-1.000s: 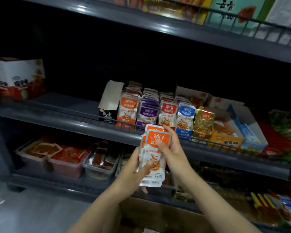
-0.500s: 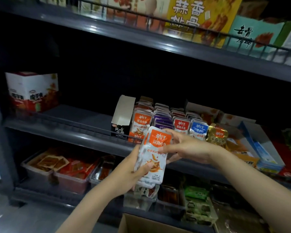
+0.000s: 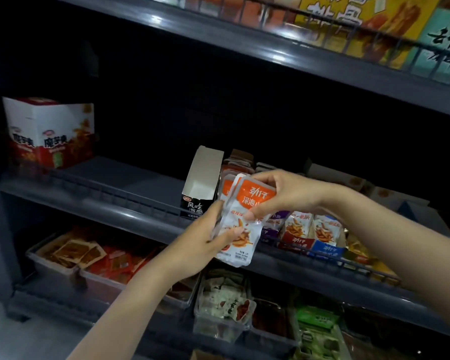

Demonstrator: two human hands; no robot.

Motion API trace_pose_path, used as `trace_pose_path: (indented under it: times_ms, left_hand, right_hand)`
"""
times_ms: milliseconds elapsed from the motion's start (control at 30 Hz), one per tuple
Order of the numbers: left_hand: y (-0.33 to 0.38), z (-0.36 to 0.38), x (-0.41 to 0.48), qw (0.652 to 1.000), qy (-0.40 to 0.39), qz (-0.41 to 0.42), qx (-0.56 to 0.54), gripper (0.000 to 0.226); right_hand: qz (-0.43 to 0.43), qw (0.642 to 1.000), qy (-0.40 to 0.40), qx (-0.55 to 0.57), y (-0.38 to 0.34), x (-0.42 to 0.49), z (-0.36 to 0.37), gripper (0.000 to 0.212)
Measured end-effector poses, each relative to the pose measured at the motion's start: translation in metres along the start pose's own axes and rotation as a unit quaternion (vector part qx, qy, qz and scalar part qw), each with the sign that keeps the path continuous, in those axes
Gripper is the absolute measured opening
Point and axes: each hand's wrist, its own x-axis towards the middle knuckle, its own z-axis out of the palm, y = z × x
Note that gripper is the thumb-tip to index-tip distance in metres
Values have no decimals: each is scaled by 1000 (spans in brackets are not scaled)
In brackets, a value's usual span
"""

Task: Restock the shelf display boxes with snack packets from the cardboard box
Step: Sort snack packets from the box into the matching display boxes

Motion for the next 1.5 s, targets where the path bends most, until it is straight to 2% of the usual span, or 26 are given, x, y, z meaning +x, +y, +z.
trace_pose_path:
  times_ms: [67, 133, 167, 233, 267, 333, 433, 567, 767, 933, 1100, 1233, 1333, 1433, 1500]
  left_hand:
    - [-1, -2, 2, 999, 32, 9, -17, 35]
    - [-7, -5, 4, 996, 87, 19, -7, 34]
    - [-14, -8, 5, 992, 123, 19, 28, 39]
    - [-31, -14, 6, 970, 177, 10, 166, 52]
    - [-39, -15, 5, 953, 182, 7, 243, 58]
    - [-55, -10, 5, 927, 147, 5, 346, 65]
    - [-74, 2, 6, 895, 78, 10, 440, 74]
    - [-84, 8, 11, 870, 62, 20, 490, 90]
    - [-85, 10, 21, 865, 71, 26, 497, 92]
    - [-83, 14, 27, 863, 108, 27, 492, 79]
    - [-85, 16, 29, 872, 118, 41, 473, 78]
    - [-88, 17, 31, 866, 123, 31, 483, 82]
    - [-89, 16, 32, 863, 120, 26, 490, 86]
    - [-89, 17, 33, 863, 128, 34, 488, 79]
    - [-88, 17, 33, 868, 134, 37, 477, 76]
  right_hand:
    - [-8, 1000, 15, -5, 1, 3, -2, 37]
    - [-12, 997, 74, 1, 4, 7, -6, 36]
    - [-16, 992, 122, 11, 6, 10, -9, 37]
    - [-35, 973, 225, 33, 13, 18, -15, 36]
    - [-42, 963, 263, 37, 16, 22, -17, 36]
    - [-39, 955, 290, 39, 25, 30, -18, 35]
    - [-23, 965, 260, 4, 37, 45, -12, 34]
    - [-34, 973, 226, -22, 45, 61, -7, 34]
    - [-65, 962, 253, -74, 50, 70, -4, 38]
    - [-65, 933, 280, -215, 54, 68, -6, 64]
    - [-73, 943, 255, -200, 55, 68, 2, 57]
    - [-58, 949, 243, -192, 56, 70, 11, 60]
    - [-24, 960, 198, -196, 55, 65, 1, 57]
    - [-14, 961, 156, -227, 45, 61, -8, 45]
    - [-9, 964, 139, -224, 38, 62, -11, 47]
